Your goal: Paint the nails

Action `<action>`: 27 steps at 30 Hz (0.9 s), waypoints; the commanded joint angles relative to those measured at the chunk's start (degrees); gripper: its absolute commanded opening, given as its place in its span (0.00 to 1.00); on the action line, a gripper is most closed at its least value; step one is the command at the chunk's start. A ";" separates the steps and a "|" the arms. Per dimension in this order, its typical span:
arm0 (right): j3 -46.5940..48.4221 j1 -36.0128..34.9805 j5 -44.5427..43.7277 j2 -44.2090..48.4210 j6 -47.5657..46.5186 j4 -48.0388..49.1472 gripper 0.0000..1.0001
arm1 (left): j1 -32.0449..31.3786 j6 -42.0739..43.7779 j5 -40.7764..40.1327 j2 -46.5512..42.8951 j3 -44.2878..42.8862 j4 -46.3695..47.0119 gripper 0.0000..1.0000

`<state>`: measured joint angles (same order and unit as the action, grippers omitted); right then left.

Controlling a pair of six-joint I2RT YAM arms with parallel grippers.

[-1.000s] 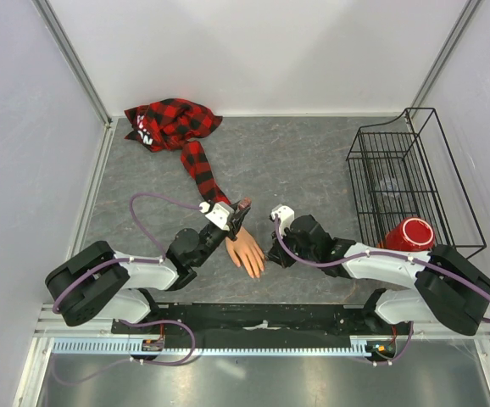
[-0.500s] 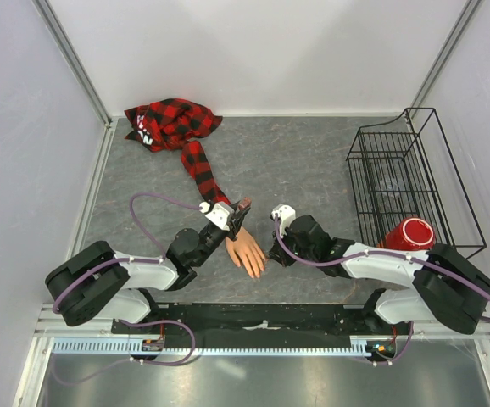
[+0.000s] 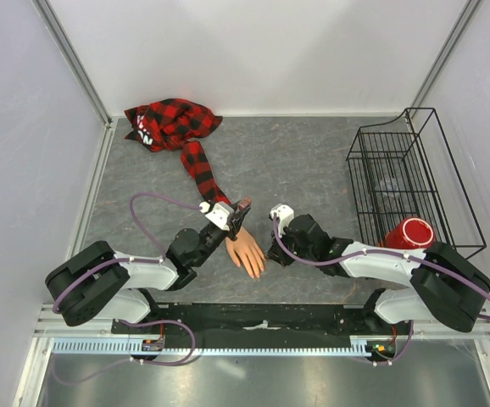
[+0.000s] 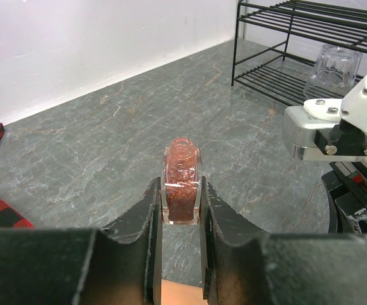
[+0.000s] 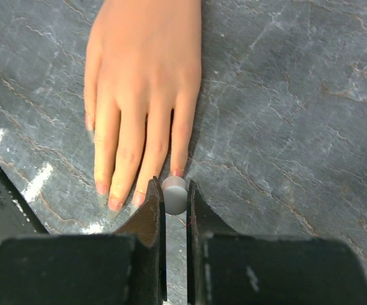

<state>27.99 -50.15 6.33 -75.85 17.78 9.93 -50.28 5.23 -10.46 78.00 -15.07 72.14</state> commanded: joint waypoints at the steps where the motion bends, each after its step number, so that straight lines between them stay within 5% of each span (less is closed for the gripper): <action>1: 2.07 -0.21 1.58 -0.26 -0.29 3.42 0.00 | -0.34 2.32 -1.14 0.23 -1.72 3.80 0.02; 27: 3.21 -0.21 -2.55 -0.70 -0.82 1.32 0.00 | -0.34 2.32 -0.97 0.23 -1.72 3.80 0.02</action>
<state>29.30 -50.15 4.25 -76.79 17.61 10.66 -50.28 5.23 -10.46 78.02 -15.07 72.14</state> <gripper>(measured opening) 0.081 0.277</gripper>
